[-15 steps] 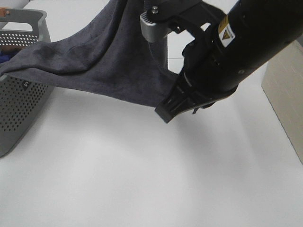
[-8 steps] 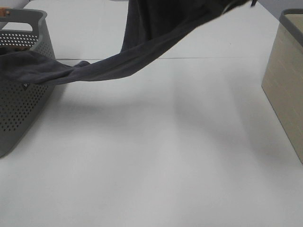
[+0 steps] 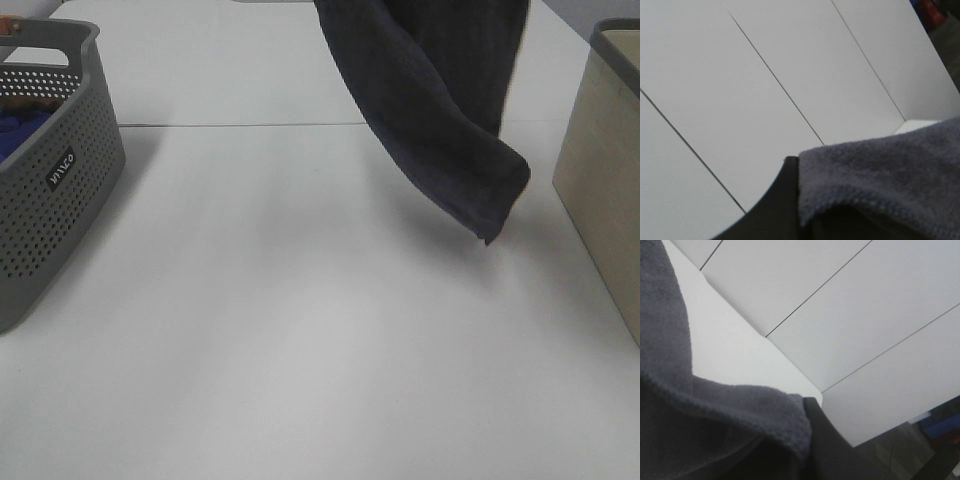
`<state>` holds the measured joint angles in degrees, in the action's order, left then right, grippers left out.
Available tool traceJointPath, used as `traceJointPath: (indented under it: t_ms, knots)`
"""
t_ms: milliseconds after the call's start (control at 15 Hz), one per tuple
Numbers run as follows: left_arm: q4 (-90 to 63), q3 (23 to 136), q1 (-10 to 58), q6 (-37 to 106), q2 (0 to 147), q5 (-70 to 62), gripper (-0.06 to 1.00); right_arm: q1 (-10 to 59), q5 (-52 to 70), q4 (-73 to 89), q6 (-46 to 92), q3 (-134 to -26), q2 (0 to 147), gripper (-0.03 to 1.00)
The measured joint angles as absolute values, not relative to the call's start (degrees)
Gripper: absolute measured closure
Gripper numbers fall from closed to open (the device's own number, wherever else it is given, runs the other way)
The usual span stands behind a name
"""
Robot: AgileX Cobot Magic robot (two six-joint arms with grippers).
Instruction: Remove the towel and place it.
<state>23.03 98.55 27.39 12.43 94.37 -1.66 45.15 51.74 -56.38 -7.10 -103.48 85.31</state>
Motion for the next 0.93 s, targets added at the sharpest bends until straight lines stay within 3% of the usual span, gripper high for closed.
traceJointPath:
  t_ms: [267, 933]
  knots:
    - [23.1, 98.6, 23.9, 13.8, 94.3, 12.1, 0.94, 45.1, 48.7, -62.5, -7.4, -103.6, 87.9, 0.96]
    - [23.3, 98.8, 21.1, 18.9, 95.7, 15.3, 0.94, 38.3, 31.5, -68.2, -23.7, -103.9, 90.6, 0.96]
